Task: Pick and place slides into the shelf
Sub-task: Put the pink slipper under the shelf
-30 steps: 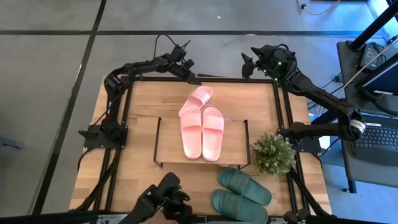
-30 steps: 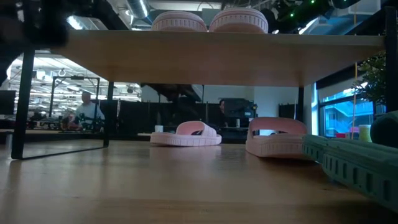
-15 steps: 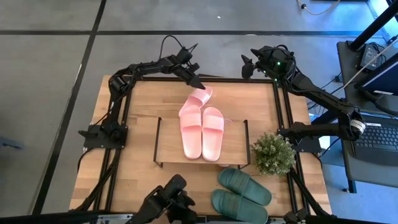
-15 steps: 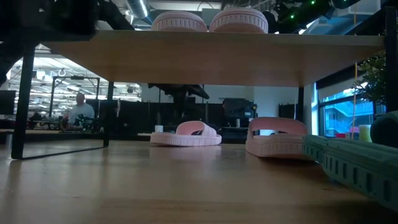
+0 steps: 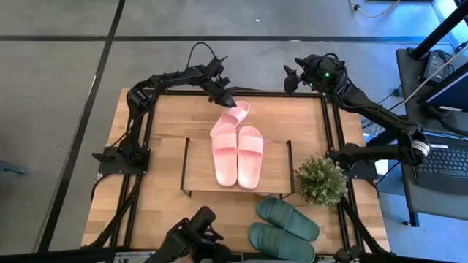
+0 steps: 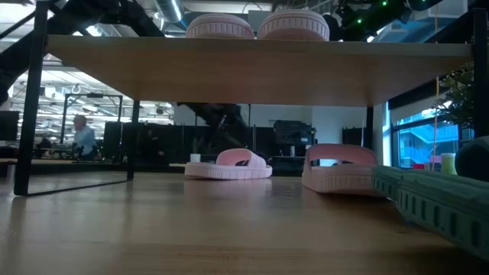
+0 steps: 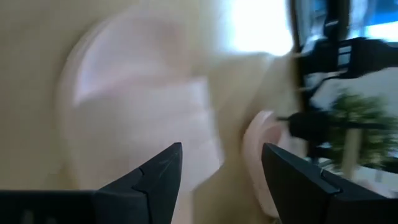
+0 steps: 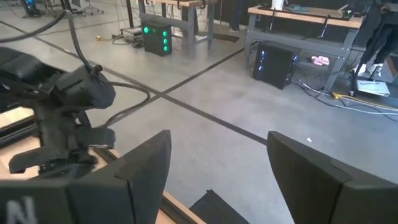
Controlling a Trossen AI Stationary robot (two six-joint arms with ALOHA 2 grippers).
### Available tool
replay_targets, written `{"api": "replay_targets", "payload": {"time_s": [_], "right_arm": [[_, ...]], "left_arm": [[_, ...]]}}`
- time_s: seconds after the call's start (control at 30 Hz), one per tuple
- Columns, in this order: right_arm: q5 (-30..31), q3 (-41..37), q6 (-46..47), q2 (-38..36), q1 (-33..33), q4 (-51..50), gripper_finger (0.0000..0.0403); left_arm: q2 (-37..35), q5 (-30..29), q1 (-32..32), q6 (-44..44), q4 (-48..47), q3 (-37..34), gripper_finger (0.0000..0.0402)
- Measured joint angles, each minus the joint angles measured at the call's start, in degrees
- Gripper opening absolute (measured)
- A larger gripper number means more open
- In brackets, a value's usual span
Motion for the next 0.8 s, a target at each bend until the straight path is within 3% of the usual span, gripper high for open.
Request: {"api": "replay_targets", "payload": {"time_s": [0.27, 0.43, 0.67, 0.8], "right_arm": [[0.0, 0.0, -0.2, 0.0, 0.0, -1.0, 0.0265], [-0.1, 0.0, -1.4, 0.0, 0.0, -1.2, 0.0265], [-0.1, 0.0, -1.6, 0.0, 0.0, -4.4, 0.0265], [-0.1, 0.0, -1.7, 0.0, 0.0, -5.5, 0.0265]], "left_arm": [[-7.6, -17.9, 0.0, 5.5, -18.5, 0.0, 0.0212], [-8.3, -17.2, -1.7, 2.9, -21.1, -0.4, 0.0212], [-7.6, -11.0, -3.2, -1.9, -12.4, -4.5, 0.0212], [-7.6, -13.4, -3.4, 1.5, -10.3, -5.0, 0.0212]]}}
